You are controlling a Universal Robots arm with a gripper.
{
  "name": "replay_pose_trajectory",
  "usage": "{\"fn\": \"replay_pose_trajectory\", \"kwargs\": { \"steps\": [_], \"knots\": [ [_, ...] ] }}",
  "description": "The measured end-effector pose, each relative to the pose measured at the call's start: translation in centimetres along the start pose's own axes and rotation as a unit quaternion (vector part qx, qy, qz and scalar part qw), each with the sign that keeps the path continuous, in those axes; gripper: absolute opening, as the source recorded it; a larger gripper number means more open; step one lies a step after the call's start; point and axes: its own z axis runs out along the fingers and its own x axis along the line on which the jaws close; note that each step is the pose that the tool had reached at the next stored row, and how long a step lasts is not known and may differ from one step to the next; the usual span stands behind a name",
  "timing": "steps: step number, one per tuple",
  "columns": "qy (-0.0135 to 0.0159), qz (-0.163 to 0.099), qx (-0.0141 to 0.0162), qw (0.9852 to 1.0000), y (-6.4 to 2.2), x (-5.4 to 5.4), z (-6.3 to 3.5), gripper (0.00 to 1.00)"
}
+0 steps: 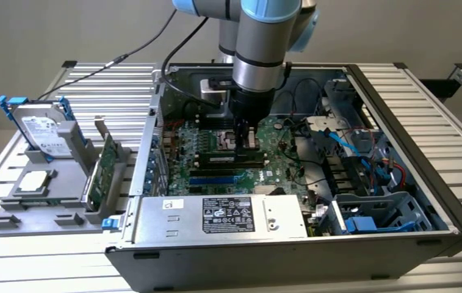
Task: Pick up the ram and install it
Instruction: 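Insert the ram into the slot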
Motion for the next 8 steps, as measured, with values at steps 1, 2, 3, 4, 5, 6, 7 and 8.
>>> {"fn": "replay_pose_trajectory", "kwargs": {
  "steps": [1, 2, 3, 4, 5, 6, 7, 8],
  "knots": [
    [-0.0001, 0.001, 0.0000, 1.0000, 0.00, 0.00, 0.00, 0.14],
    [-0.0002, 0.002, -0.0001, 1.0000, 0.00, 0.00, 0.01, 0.14],
    [-0.0003, 0.003, -0.0002, 1.0000, 0.00, 0.00, 0.02, 0.14],
    [-0.0003, 0.004, -0.0003, 1.0000, 0.00, 0.00, 0.02, 0.14],
    [-0.0003, 0.004, -0.0003, 1.0000, 0.00, 0.00, 0.02, 0.14],
    [-0.0004, 0.004, -0.0003, 1.0000, 0.00, 0.00, 0.02, 0.14],
    [-0.0004, 0.004, -0.0003, 1.0000, 0.00, 0.00, 0.02, 0.14],
    [-0.0004, 0.004, -0.0003, 1.0000, 0.00, 0.00, 0.02, 0.14]
  ]
}}
